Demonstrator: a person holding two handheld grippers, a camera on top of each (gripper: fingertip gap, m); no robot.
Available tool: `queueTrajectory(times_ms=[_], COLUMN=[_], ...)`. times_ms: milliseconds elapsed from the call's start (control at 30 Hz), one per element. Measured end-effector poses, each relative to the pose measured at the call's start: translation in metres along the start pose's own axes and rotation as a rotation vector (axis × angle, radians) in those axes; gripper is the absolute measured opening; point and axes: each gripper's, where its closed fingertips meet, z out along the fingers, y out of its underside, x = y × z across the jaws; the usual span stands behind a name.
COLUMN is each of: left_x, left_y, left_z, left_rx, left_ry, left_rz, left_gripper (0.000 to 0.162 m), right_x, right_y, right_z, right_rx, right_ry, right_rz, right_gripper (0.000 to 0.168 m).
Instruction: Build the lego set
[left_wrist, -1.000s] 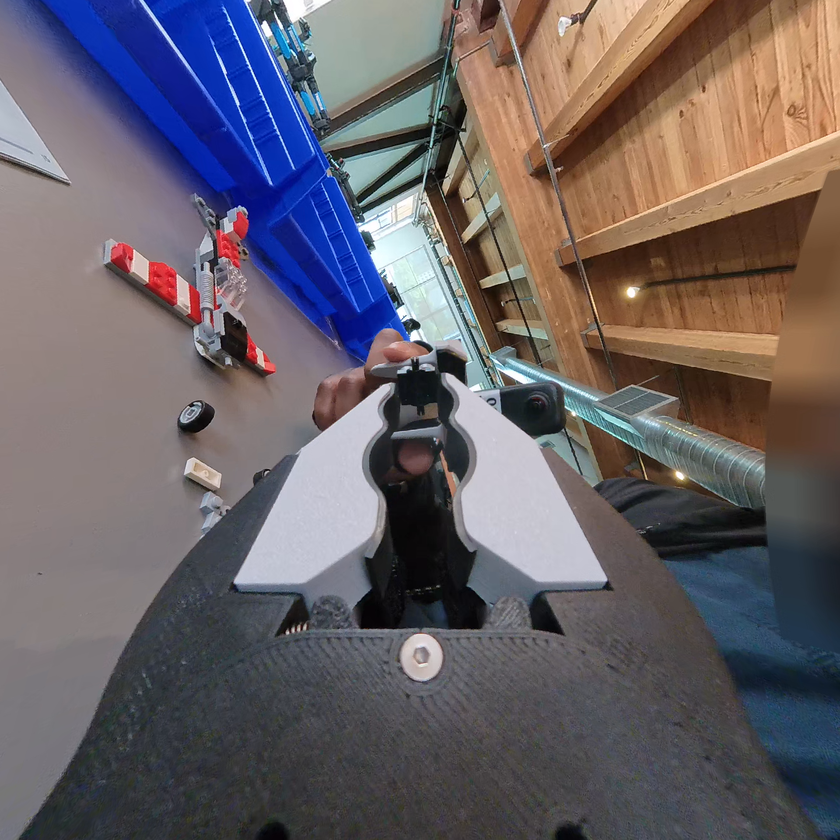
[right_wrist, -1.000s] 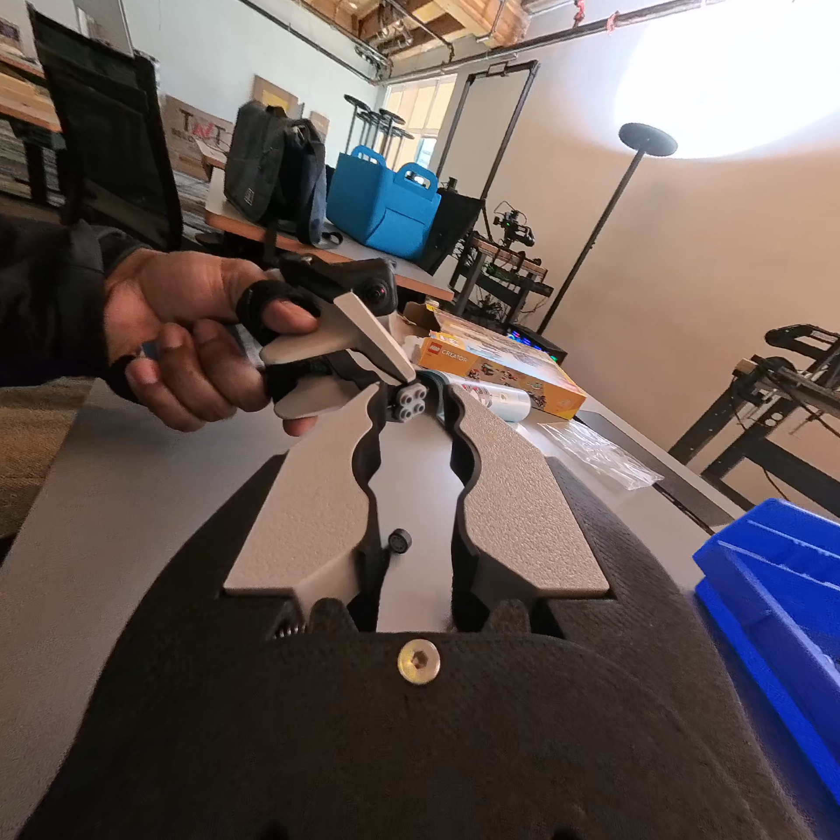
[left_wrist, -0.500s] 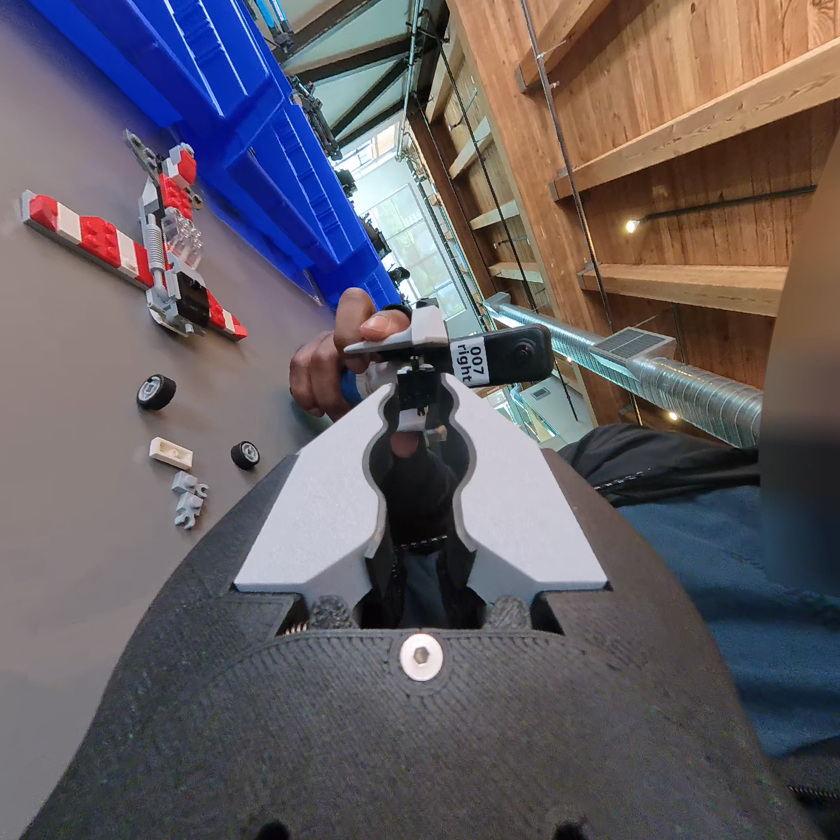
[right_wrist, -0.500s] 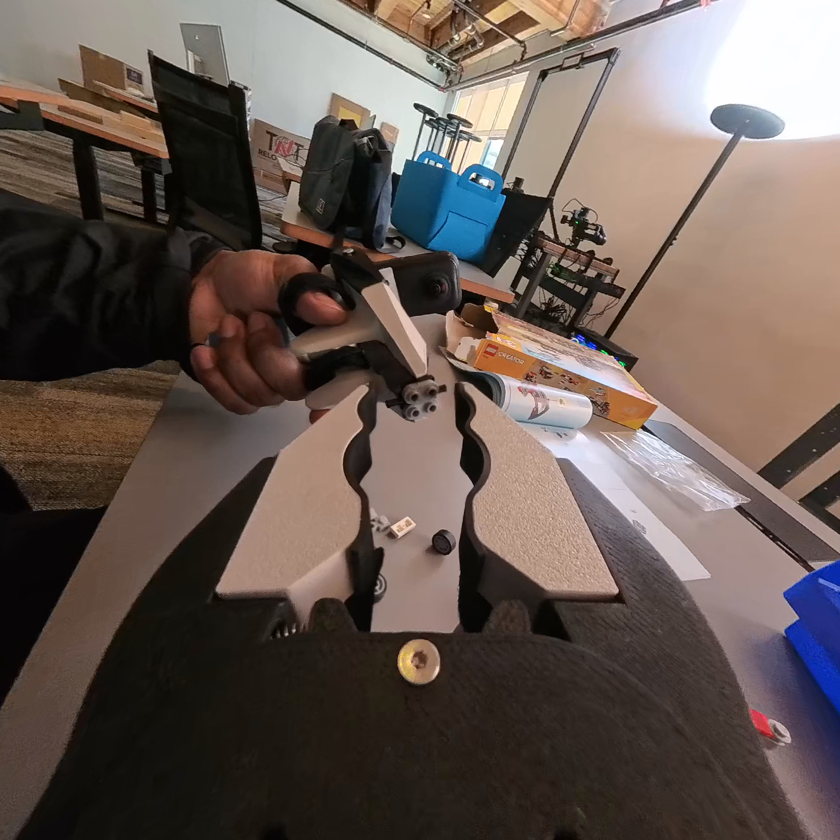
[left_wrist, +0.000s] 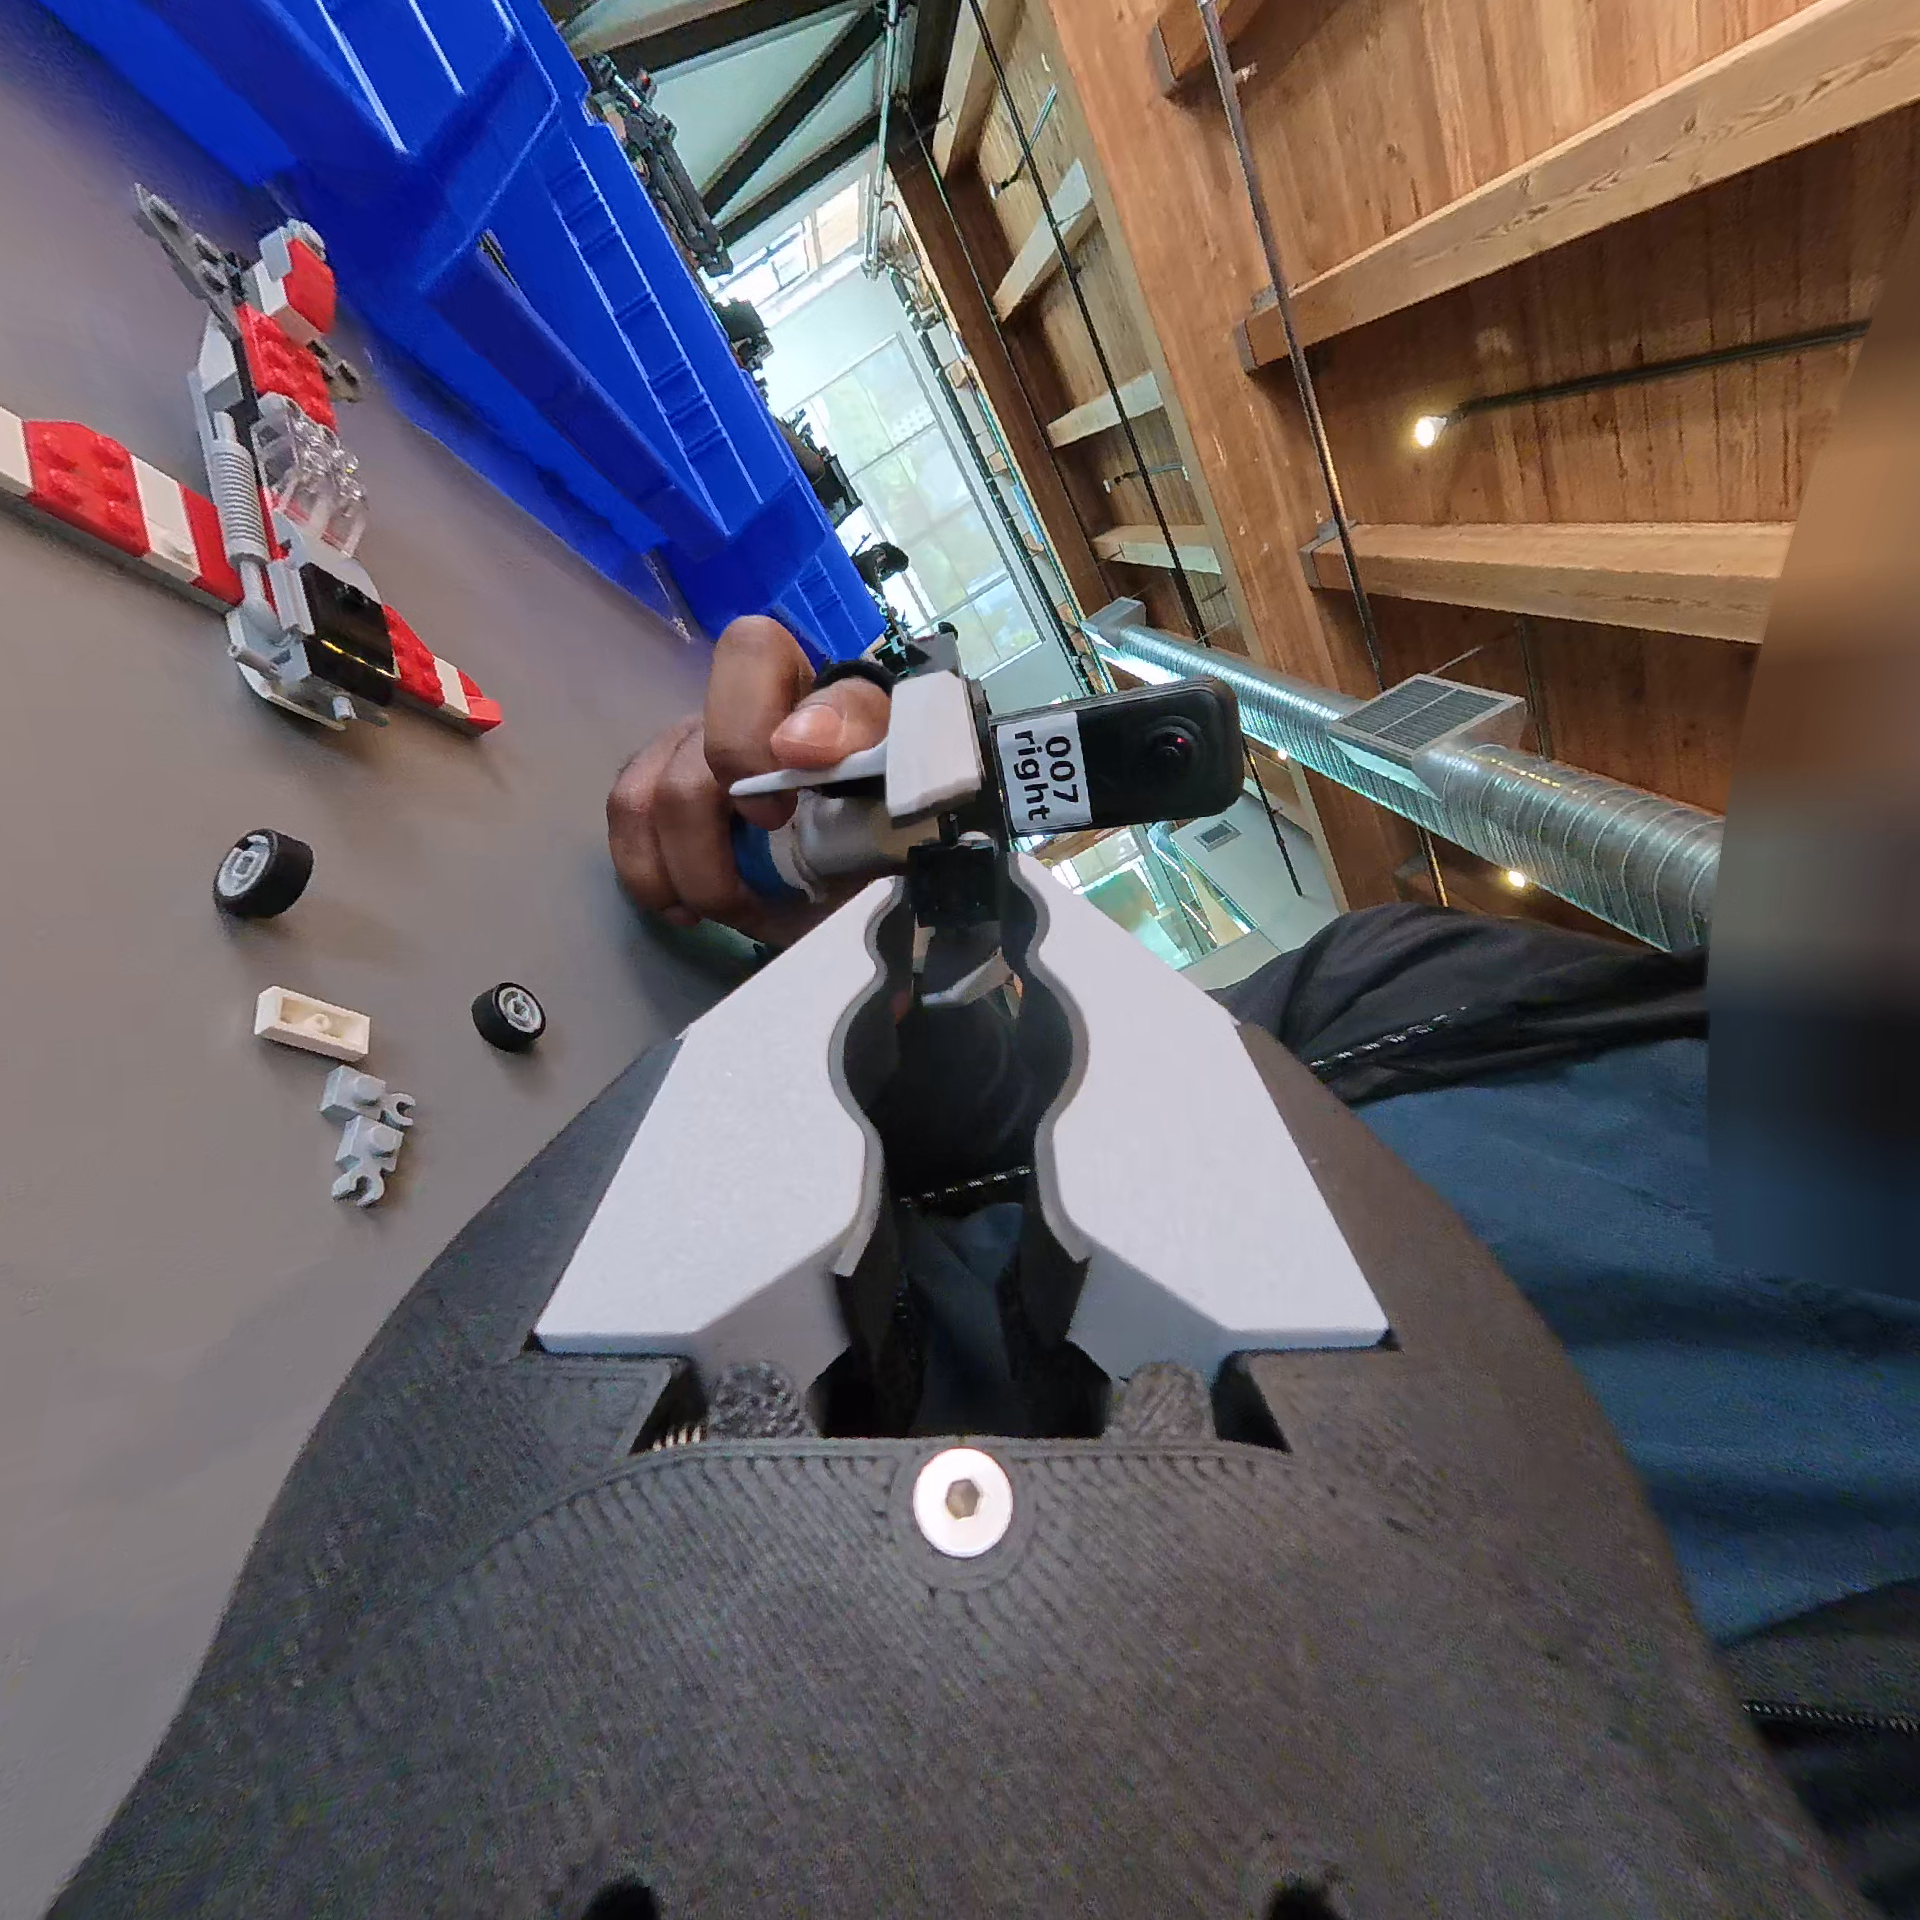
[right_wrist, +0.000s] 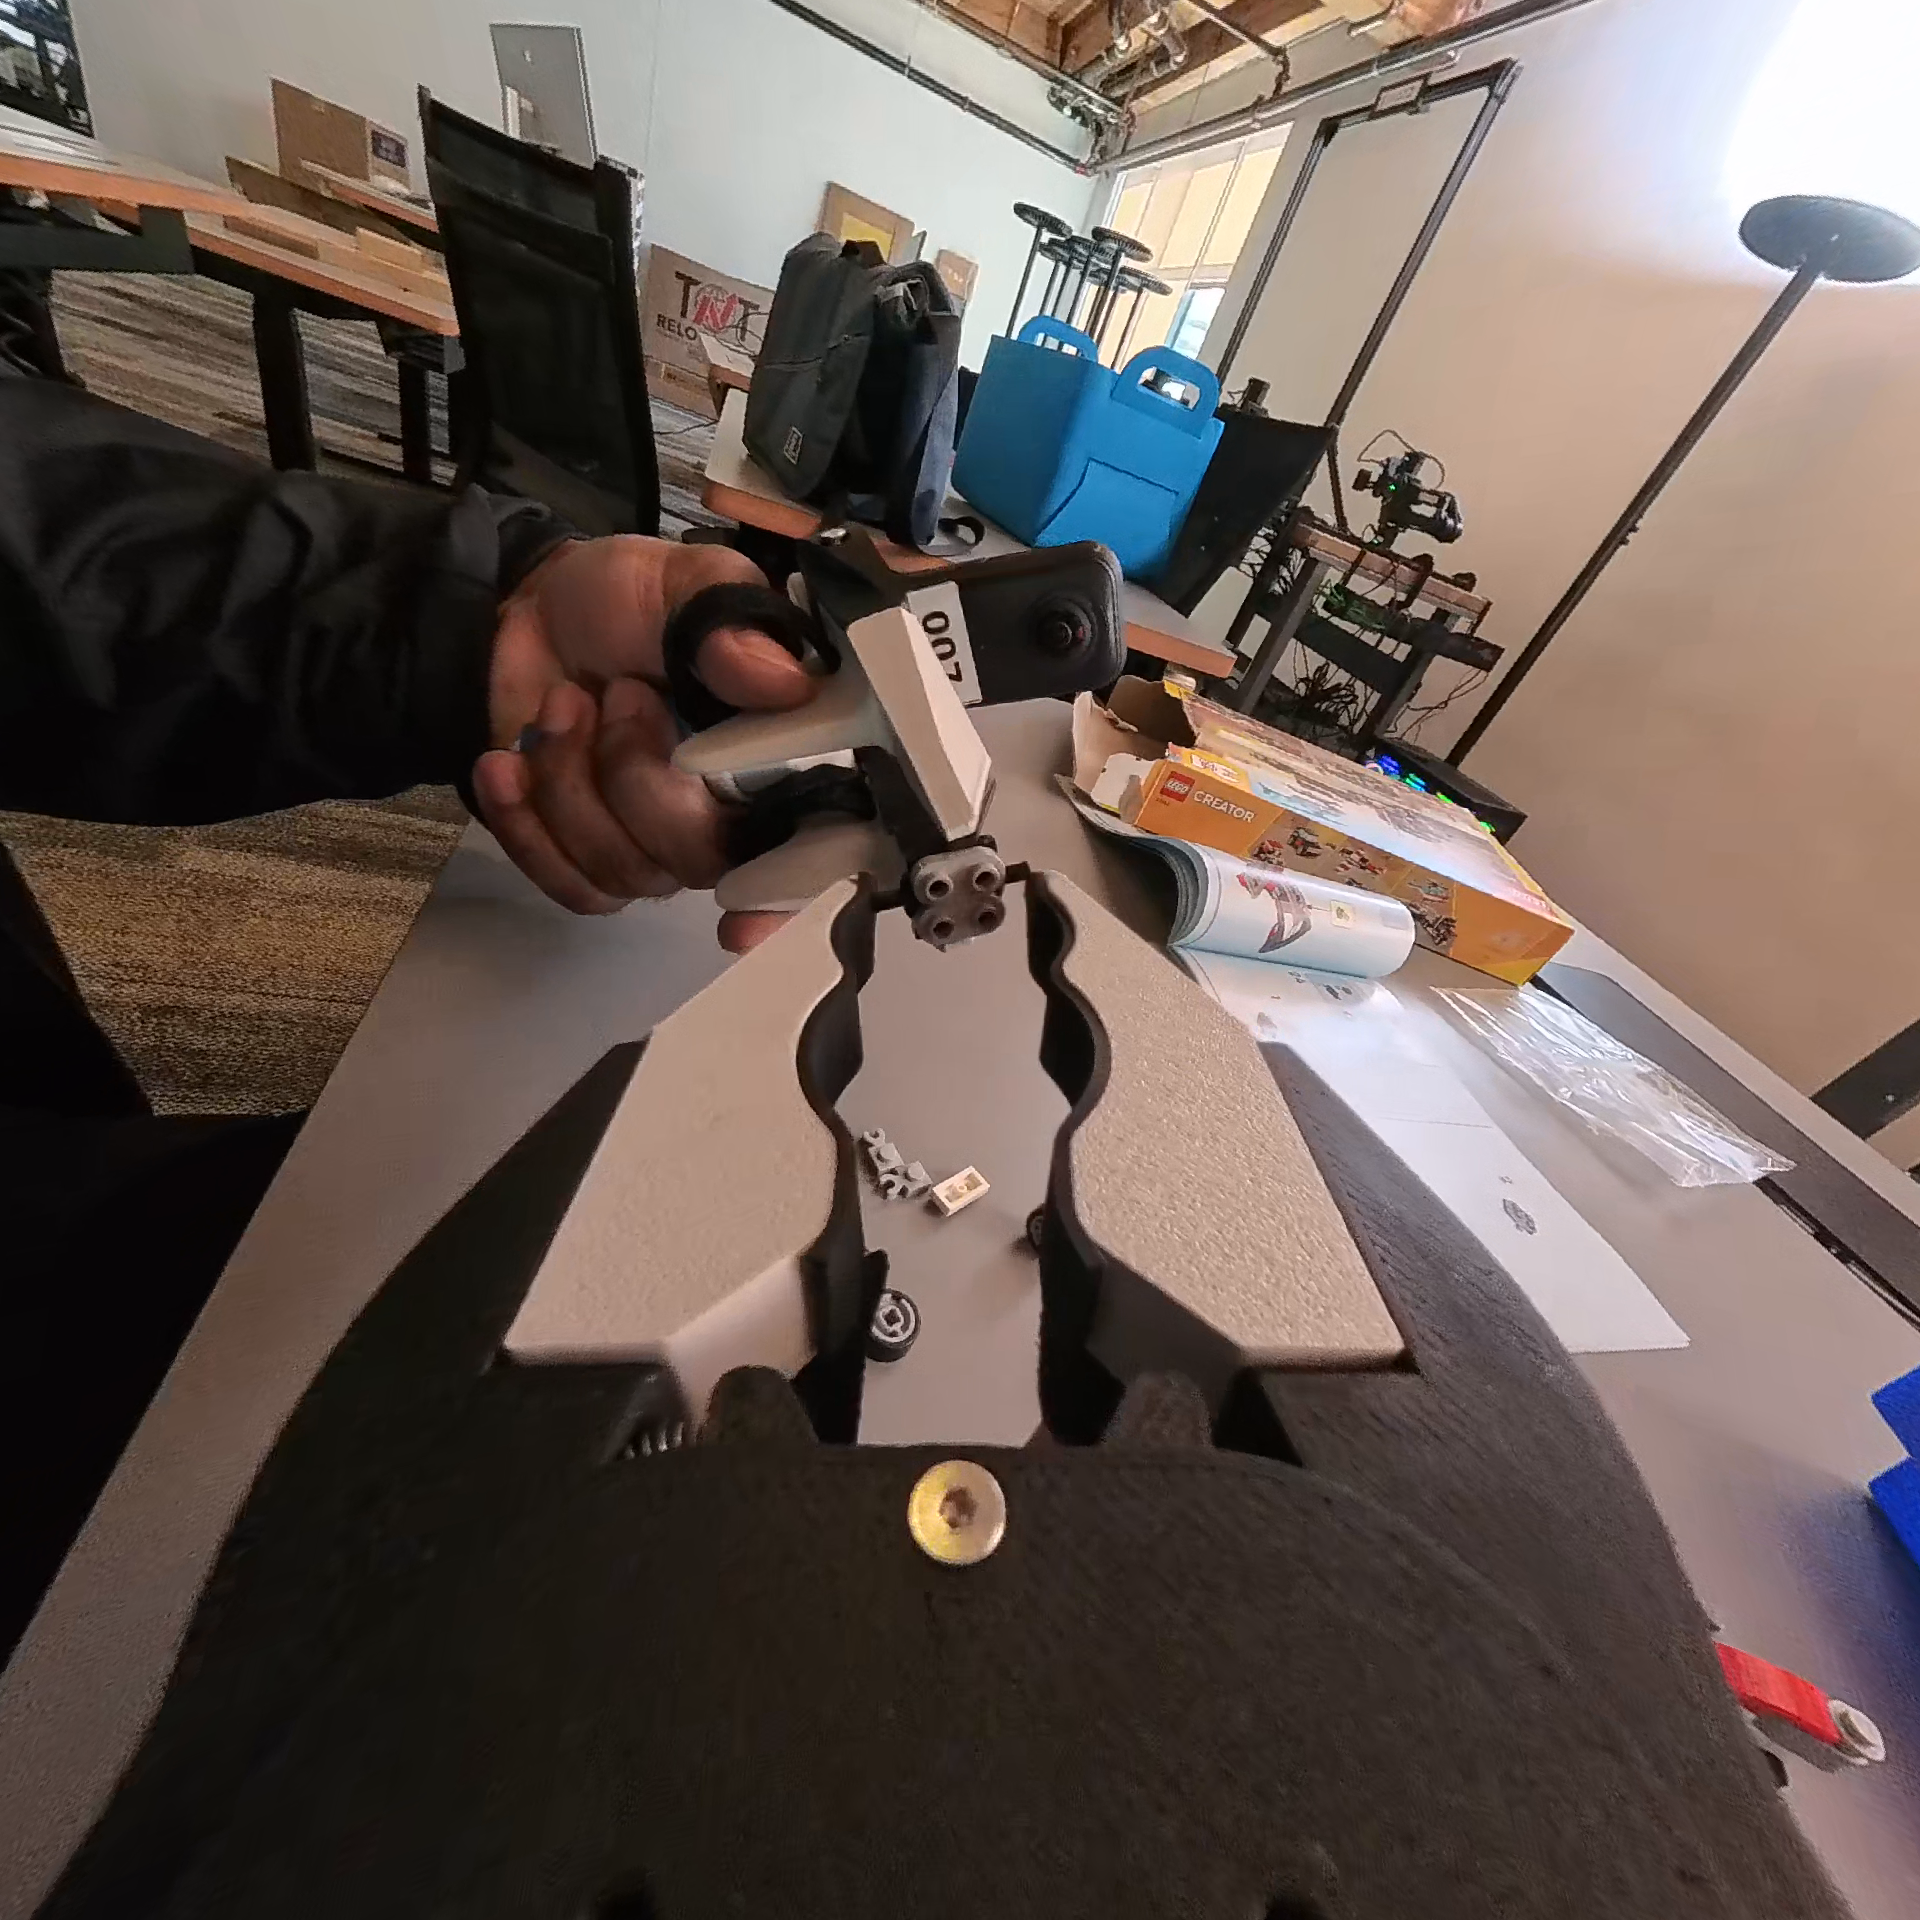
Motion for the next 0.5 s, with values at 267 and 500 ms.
queueTrajectory(times_ms=[267,500], left_x=[-0.0011,-0.0011], left_y=[-0.0015,-0.0024], left_z=[0.0005,0.0013], left_rx=[0.011,0.017], left_ry=[-0.008,-0.011], left_rz=[0.000,0.000], left_gripper=[0.018,0.018], right_x=[0.0022,0.0037], right_y=[0.0009,0.0008], right_z=[0.0001,0.0000], right_rx=[-0.009,-0.012], right_ry=[0.012,0.024], right_rz=[-0.008,-0.017], right_gripper=[0.029,0.029])
